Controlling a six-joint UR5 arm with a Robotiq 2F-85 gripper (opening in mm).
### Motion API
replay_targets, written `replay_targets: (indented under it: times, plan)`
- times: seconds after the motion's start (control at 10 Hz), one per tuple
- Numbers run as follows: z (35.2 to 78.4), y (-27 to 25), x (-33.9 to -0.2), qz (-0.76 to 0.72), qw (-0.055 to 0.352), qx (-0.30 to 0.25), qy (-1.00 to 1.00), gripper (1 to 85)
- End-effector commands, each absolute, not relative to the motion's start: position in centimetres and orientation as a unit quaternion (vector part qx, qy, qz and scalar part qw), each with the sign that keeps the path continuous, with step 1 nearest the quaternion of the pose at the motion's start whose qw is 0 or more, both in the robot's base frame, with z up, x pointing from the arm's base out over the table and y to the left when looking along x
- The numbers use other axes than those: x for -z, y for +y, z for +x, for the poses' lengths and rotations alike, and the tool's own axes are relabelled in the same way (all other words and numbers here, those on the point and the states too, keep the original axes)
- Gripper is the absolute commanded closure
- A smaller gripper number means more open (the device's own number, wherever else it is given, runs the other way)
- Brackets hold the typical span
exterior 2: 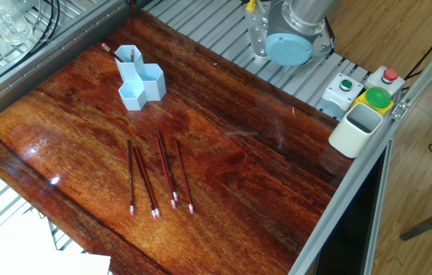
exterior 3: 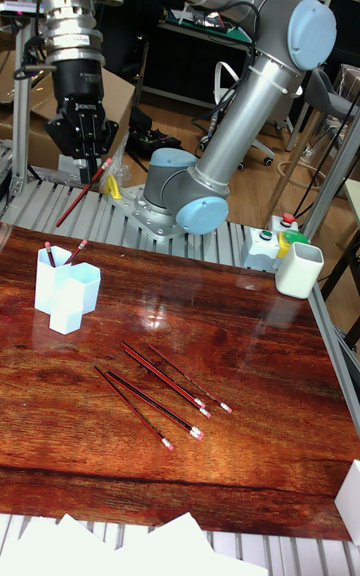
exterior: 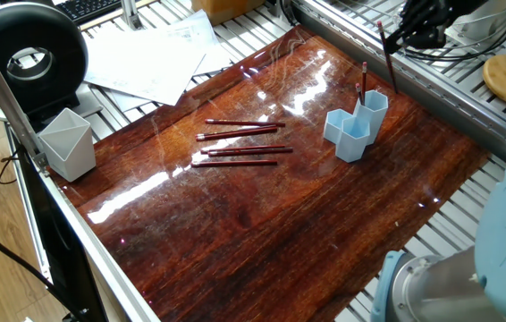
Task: Put the pen into the pen holder
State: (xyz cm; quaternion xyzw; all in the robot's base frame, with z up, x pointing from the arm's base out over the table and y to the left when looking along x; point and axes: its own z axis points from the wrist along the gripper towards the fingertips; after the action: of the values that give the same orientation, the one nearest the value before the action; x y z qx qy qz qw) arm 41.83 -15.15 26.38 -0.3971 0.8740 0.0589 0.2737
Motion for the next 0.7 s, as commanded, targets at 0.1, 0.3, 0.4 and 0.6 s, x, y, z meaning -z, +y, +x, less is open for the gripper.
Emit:
replay_targets:
  times: [0.1, 0.3, 0.4, 0.6]
  plan:
    - [42.73, -14.64, -25.85, -0.401, 0.299, -0.063, 0.864, 84.7]
    - [43.2, -14.5, -25.73, -0.406, 0.31, -0.064, 0.857, 84.7]
    - [43.42, -14.5, -25.64, -0.407, 0.315, -0.065, 0.855, 84.7]
    - [43.67, -14.57, -25.1, -0.412, 0.321, -0.064, 0.851, 84.7]
